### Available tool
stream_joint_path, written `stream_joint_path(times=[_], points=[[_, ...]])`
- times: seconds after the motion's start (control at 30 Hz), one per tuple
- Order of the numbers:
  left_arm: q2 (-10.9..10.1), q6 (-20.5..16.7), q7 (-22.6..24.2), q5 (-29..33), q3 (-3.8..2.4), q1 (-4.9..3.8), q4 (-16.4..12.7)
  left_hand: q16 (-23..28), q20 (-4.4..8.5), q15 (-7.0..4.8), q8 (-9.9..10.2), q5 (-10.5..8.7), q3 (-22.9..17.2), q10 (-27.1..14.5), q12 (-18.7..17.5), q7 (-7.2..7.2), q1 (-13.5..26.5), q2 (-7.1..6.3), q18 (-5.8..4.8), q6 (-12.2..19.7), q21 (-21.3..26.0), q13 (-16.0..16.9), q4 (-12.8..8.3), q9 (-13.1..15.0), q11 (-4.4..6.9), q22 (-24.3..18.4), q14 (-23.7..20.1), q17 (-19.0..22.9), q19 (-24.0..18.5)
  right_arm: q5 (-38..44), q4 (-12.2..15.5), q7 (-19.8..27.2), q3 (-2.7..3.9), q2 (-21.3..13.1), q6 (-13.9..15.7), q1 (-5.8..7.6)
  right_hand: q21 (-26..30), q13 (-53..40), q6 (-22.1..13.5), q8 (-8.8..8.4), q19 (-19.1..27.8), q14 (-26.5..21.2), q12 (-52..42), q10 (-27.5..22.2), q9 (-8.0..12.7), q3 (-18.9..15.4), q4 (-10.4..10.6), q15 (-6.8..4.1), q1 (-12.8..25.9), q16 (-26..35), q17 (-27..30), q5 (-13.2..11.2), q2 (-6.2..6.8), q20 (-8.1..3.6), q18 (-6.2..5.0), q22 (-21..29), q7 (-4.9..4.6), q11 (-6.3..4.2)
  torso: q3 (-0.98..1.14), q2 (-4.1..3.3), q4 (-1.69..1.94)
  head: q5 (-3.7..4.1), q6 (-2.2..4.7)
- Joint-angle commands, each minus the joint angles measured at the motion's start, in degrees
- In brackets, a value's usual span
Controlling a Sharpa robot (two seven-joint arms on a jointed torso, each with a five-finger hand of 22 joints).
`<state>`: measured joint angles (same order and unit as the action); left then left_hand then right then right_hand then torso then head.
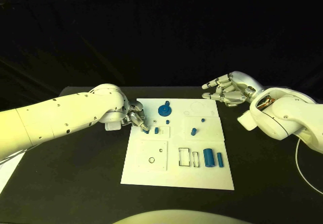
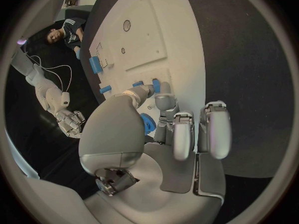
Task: Assemble the parts on the task board
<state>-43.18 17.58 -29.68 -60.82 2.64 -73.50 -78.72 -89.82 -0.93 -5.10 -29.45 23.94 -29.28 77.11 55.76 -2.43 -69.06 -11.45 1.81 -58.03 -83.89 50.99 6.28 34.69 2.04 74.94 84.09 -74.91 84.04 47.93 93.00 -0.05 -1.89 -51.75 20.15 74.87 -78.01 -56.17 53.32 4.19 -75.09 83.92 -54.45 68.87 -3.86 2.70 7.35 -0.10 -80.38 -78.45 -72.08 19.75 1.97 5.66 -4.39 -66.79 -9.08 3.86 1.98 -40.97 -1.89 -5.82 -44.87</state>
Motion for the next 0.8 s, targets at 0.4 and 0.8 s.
stream_joint_path(times=[0.4, 0.8], points=[[0.72, 1.29, -1.28, 0.94, 0.28, 0.45, -0.02, -0.18, 0.05, -0.16, 0.16, 0.39, -7.98, 0.96, 0.40, 0.28, 0.64, 1.11, -0.16, -0.42, 0.05, 0.34, -7.46, -0.06, 0.10, 9.49, 5.91, -15.09, 3.70, 0.14, 0.17, 0.46, 0.00, -0.04, -0.62, -0.03, 0.40, 0.01, 0.30, 0.30, 0.48, 2.40, -0.16, 0.07, -0.09, 0.22, 0.13, -0.44, 0.01, 0.35, 0.01, 0.17, -0.05, 0.09, -0.79, 0.09, 0.03, -0.07, 0.03, -0.01, -0.03, 0.02, -0.04], [1.69, 0.48, -3.24, 1.68, 0.29, 0.44, 0.51, -0.18, 0.54, -0.87, 0.25, 0.02, -1.10, 2.11, 2.30, 1.70, 7.16, 2.18, -0.48, -2.30, -1.14, 1.96, -2.16, -0.31, 1.05, 10.69, 5.91, -15.09, 4.18, 0.14, 0.27, 0.40, 0.00, -0.15, -0.64, -0.03, 0.40, 0.01, 0.30, 0.30, 0.48, 2.40, -0.16, 0.07, -0.09, 0.22, 0.13, -0.44, 0.01, 0.35, 0.01, 0.17, -0.05, 0.09, -0.79, 0.09, 0.03, -0.07, 0.04, 0.00, 0.00, 0.02, -0.04]])
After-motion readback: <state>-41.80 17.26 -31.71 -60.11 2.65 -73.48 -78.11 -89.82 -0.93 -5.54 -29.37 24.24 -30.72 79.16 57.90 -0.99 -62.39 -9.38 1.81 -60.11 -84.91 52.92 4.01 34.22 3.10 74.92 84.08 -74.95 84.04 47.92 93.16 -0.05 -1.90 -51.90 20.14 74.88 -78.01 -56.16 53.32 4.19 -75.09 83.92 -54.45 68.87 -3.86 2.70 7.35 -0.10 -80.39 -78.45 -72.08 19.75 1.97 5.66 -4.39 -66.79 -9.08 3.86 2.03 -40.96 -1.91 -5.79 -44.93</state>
